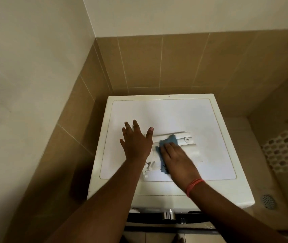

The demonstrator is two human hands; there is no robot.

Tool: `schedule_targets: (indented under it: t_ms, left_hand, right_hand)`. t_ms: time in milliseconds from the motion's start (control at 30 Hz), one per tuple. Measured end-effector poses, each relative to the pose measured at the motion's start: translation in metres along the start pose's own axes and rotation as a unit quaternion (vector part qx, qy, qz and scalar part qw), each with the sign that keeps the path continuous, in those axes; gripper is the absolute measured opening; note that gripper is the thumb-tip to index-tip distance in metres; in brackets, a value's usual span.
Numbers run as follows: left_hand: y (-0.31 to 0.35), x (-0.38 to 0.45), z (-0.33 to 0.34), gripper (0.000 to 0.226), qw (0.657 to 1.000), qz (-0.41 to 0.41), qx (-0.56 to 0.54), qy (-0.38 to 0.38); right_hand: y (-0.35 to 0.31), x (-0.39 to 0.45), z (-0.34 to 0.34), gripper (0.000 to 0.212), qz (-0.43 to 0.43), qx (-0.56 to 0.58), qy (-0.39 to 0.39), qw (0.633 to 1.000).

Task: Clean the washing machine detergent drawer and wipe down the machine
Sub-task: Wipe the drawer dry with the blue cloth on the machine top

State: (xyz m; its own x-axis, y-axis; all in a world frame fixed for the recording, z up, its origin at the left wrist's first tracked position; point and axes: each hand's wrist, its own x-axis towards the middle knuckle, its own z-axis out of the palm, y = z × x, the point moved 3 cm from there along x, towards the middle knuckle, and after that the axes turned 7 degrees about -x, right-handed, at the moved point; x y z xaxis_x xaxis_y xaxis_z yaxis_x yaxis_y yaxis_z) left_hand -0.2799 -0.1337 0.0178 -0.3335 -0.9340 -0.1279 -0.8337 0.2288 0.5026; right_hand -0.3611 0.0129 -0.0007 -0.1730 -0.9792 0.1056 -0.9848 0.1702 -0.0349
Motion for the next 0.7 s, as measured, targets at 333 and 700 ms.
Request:
schedule_targets:
  t_ms: [333,700]
  left_hand:
    - [-0.001,0.001,0.001,0.081,1.000,0.001,-0.010,-0.007]
    - [-0.001,0.002,0.001,0.080,1.000,-0.003,-0.020,-0.006]
  right_hand:
    - [0.030,-0.025,0.006,0.089,0.055,-0.033,-0.012,0.998]
    - [-0.022,-0.004,0.008,0.085,0.016,0.020,0.001,1.000]
